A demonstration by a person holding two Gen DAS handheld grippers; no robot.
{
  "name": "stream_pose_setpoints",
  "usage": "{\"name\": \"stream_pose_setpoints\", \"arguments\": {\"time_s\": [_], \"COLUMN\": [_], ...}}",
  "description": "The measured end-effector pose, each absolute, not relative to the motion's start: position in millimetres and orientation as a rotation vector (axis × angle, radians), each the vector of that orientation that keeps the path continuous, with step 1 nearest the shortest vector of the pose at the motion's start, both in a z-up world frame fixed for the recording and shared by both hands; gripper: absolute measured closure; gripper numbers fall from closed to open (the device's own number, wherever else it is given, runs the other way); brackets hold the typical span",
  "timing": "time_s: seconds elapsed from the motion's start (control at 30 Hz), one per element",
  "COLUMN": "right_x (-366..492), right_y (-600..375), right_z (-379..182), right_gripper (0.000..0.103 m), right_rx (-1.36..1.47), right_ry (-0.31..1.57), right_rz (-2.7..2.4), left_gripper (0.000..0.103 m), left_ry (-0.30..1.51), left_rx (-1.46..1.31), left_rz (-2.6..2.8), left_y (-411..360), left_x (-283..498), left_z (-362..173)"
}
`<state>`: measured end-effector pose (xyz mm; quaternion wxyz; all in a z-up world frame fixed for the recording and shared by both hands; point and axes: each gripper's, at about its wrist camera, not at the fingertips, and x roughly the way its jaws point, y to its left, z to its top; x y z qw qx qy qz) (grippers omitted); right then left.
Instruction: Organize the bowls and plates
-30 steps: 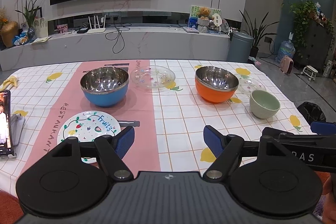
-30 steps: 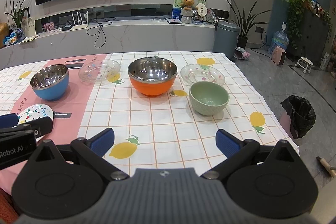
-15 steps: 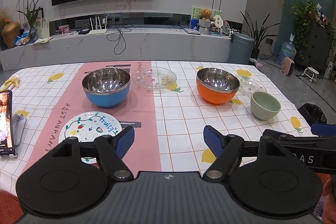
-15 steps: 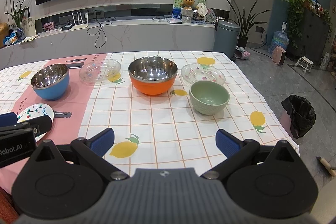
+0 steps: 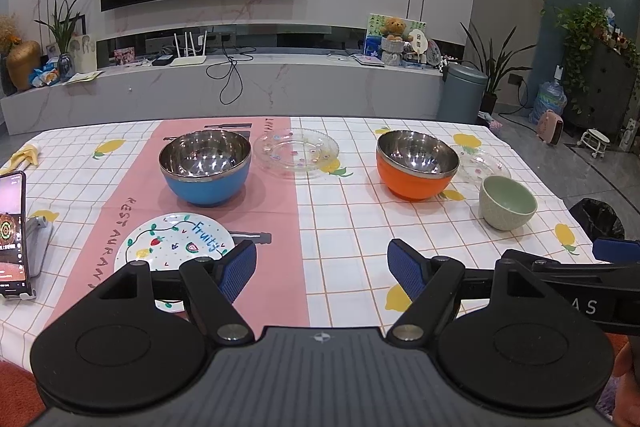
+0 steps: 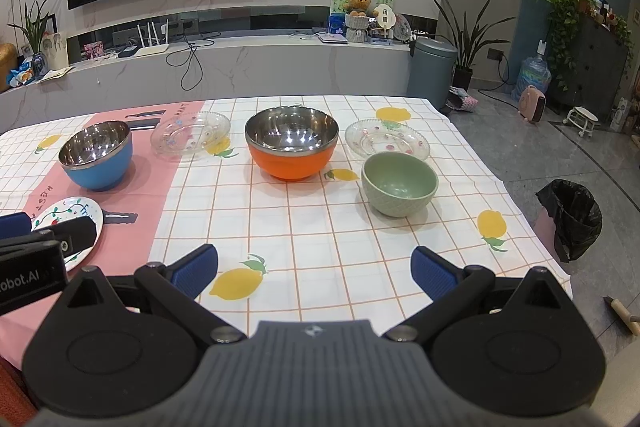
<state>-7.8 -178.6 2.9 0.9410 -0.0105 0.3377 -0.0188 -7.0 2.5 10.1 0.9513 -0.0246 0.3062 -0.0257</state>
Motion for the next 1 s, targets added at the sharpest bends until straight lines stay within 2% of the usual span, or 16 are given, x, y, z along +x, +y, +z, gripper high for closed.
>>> {"name": "stream_pose_setpoints", "arguments": {"time_s": [0.4,0.7,1.0], "right_x": [-8,-10,14], "right_y": [-180,-178,-153], "right_z": [3,1,0], "right_gripper": [0.003,0.003,0.003], "right_rx": [-0.006,0.036,0.048], "right_ry": [0.682,0.526,0.541], "right_rz": [-0.031,0.007,0.140], "left_gripper": [0.016,0.016,0.016], "left_ry": [0.624,0.541,0.623], "left_rx": [-0.080,-0.137,-0.175], "left_rz": [-0.096,-0.050,-0.033], "left_y": [5,28,73], "left_x": [-6,-2,17], "left_z": [7,6,-5]}}
